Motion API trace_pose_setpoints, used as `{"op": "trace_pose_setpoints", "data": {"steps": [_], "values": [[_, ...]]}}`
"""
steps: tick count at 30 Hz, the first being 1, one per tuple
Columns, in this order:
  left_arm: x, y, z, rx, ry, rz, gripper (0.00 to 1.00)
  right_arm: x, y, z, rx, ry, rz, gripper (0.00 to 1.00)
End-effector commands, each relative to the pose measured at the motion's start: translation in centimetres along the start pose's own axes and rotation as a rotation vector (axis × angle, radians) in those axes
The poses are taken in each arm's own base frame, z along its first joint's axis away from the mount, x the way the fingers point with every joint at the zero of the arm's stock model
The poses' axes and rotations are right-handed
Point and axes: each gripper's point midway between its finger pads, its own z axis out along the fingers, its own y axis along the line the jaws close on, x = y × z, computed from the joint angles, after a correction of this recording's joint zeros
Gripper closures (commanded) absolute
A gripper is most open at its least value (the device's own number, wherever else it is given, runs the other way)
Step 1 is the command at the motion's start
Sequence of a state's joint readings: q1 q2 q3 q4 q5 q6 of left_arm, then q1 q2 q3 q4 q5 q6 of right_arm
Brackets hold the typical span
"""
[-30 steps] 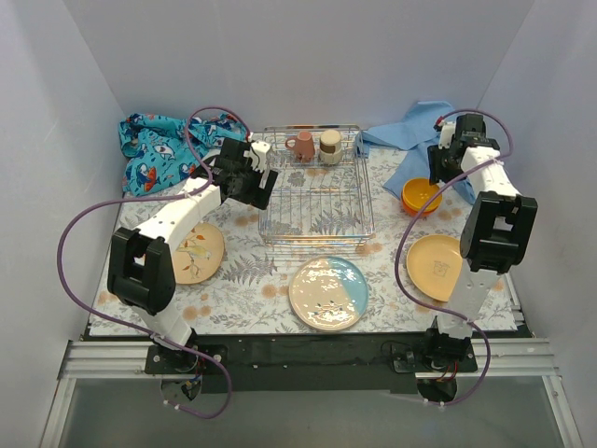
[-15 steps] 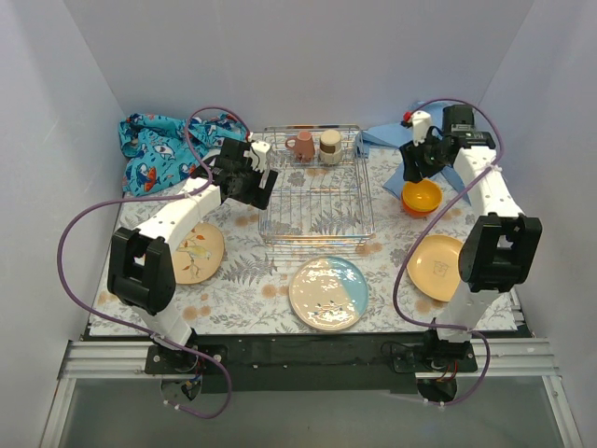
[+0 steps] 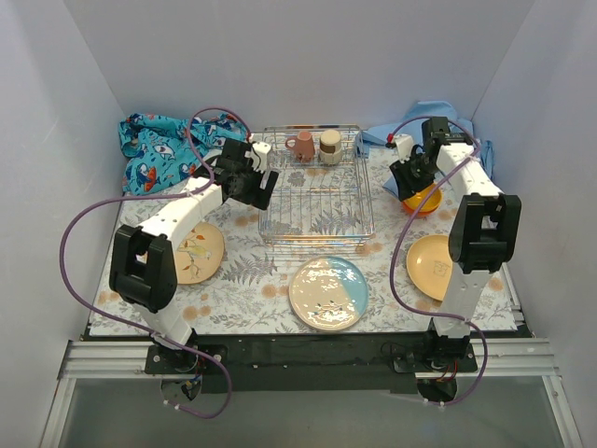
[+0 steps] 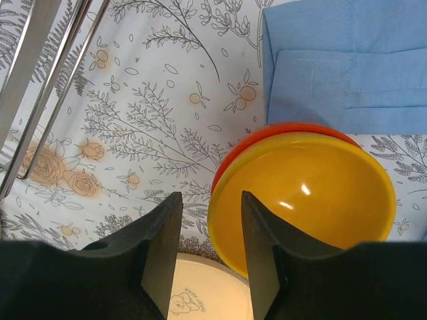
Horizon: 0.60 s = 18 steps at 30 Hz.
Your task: Load the mixed dishes into the dish rack
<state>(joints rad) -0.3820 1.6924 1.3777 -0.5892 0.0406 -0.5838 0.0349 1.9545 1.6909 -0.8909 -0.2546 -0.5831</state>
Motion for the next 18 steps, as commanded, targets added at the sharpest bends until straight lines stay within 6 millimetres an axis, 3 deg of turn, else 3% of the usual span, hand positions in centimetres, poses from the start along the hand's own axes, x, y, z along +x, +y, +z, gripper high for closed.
{"op": "trace_pose_setpoints", "data": {"steps": [1, 5, 10, 18], "values": [[-1.4, 0.4, -0.2, -0.016, -0.041, -0.003, 0.18, -0.5, -0.2, -0.3, 0.017, 0.027, -0.014, 0.55], [-1.2, 0.3, -0.1, -0.014, -0.038, -0.008, 0.18, -0.5, 0.0, -0.1, 0.023, 0.039, -0.008, 0.65], [-0.9, 0.2, 0.0, -0.004, -0.033, -0.011, 0.18, 0.4, 0.4, 0.1, 0.035, 0.073, -0.006, 0.67], [-1.2, 0.0, -0.2, 0.002, -0.054, -0.01, 0.18, 0.4, -0.6, -0.6, 0.121, 0.108, -0.025, 0.99]]}}
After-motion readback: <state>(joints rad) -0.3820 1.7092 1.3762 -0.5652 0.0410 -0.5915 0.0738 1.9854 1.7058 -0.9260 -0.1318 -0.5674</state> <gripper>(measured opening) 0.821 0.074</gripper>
